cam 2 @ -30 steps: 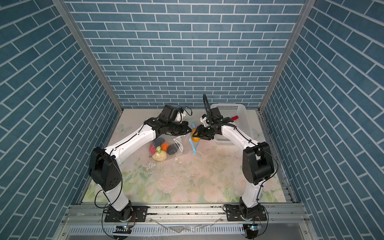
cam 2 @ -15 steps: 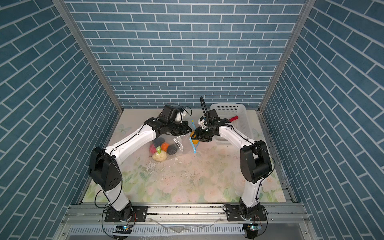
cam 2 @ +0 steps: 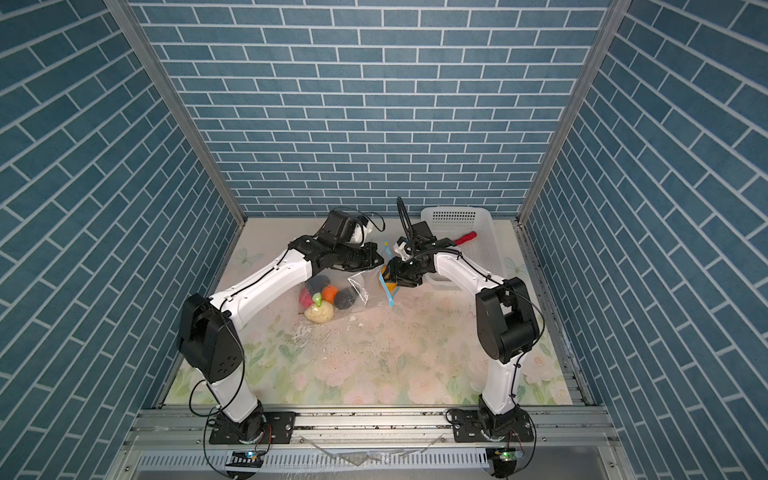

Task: Place the food in the zip-top bag and seal the zipper
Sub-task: 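Lower the squash into the bag and open the right gripper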

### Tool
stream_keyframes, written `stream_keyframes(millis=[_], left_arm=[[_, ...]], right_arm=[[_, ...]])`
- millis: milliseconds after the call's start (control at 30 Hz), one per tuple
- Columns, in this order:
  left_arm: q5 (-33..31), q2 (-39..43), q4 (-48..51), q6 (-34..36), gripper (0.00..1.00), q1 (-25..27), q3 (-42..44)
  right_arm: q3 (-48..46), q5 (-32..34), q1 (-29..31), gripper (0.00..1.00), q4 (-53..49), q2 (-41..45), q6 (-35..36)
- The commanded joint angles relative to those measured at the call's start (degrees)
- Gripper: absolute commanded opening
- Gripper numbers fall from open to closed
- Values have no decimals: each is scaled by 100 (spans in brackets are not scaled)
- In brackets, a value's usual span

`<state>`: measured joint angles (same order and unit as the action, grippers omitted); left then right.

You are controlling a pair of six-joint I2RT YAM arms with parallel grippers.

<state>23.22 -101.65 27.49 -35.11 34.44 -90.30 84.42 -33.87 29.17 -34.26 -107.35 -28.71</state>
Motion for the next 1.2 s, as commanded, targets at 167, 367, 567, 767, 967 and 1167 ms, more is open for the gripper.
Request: stream_keyframes(millis=[167, 367, 567, 767, 967, 1167], left_arm=[[-1, -31, -59, 32, 3, 37, -31], [6, -39, -77, 24, 3, 37, -40], [7, -23, -70, 25, 3, 37, -40], [-9, -31, -68, 30, 3, 37, -31], [-11, -30, -70, 31, 3, 37, -49], [-9, -30, -59, 33, 3, 37, -40]], right_arm=[[-100, -39, 28, 53, 11, -111, -76], [-97, -69, 36, 54, 65, -123, -105], [-127, -63, 39, 56, 77, -154, -100], [-130, -44, 36, 61, 71, -150, -95], [-113, -23, 35, 63, 60, -146, -82], [-119, -26, 39, 63, 51, -107, -91]])
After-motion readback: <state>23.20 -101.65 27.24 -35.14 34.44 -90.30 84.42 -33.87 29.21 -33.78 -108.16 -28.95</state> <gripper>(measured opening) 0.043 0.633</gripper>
